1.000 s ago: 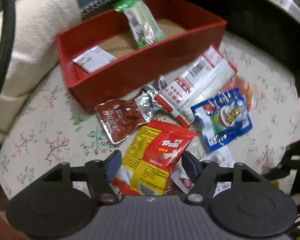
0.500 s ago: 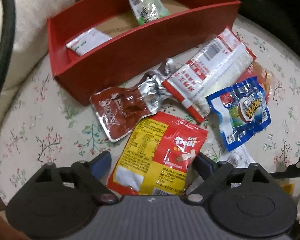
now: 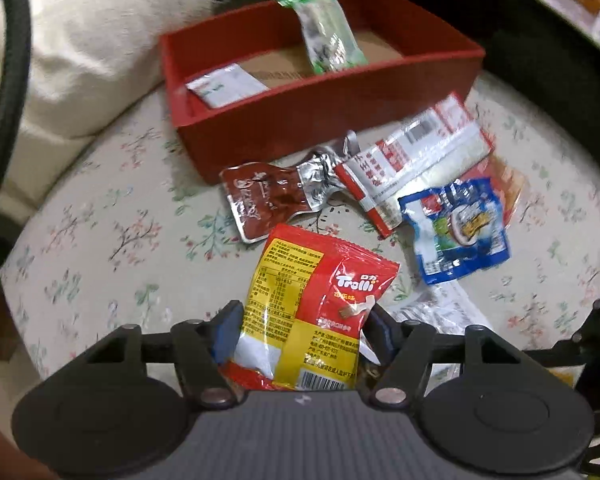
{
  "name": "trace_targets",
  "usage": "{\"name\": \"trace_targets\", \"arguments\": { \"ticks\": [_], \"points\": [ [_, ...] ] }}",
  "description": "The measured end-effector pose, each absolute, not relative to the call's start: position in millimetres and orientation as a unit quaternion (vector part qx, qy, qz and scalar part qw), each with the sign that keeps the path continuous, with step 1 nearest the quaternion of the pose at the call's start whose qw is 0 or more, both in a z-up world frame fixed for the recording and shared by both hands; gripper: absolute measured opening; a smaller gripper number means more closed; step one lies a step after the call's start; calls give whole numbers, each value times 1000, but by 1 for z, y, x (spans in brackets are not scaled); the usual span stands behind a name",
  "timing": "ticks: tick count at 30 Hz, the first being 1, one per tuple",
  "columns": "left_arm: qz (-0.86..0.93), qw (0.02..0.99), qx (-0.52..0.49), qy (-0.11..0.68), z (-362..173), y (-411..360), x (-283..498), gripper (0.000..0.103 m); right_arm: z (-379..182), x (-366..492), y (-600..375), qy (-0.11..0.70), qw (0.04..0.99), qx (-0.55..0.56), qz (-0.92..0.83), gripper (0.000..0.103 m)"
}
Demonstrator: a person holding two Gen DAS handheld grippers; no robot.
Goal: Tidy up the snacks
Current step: 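Carry the Trolli bag and jelly snack toward the red tray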
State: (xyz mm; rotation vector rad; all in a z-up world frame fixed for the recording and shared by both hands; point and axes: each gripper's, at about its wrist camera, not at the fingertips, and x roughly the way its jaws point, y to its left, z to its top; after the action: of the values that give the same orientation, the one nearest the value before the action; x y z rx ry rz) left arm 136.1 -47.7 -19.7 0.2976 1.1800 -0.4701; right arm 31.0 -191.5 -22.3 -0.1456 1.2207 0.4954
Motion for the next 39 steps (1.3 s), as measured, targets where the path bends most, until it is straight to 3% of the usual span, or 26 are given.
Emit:
{"name": "trace_targets", "arguments": {
  "ticks": [11, 19, 21, 25, 28, 30, 32, 34, 39],
  "points": [
    [-229, 811, 73, 533, 13, -39, 120, 58, 9, 6, -197, 547, 800, 28, 245, 37],
    [-242, 807, 58, 535, 10, -36, 121, 58, -18, 8, -179, 570, 793, -59, 205, 37],
    [-244, 809, 53, 533, 12, -34, 121, 58, -27, 8, -172, 572, 790, -86, 203, 41],
    [-249, 808, 46, 531, 12, -31, 122, 58, -36, 7, -163, 574, 785, -118, 203, 57],
    [-253, 808, 41, 530, 13, -30, 122, 58, -38, 7, -163, 575, 786, -116, 195, 59],
    [-253, 809, 41, 529, 14, -29, 122, 58, -39, 5, -161, 577, 786, -112, 192, 57],
    [-253, 809, 37, 529, 15, -29, 123, 58, -38, 4, -157, 577, 784, -120, 194, 43],
    [-254, 811, 32, 527, 16, -27, 123, 58, -36, 9, -161, 584, 782, -96, 196, 38],
    [-254, 815, 15, 521, 21, -22, 125, 58, -20, 22, -180, 569, 800, -20, 192, 37]
  ]
}}
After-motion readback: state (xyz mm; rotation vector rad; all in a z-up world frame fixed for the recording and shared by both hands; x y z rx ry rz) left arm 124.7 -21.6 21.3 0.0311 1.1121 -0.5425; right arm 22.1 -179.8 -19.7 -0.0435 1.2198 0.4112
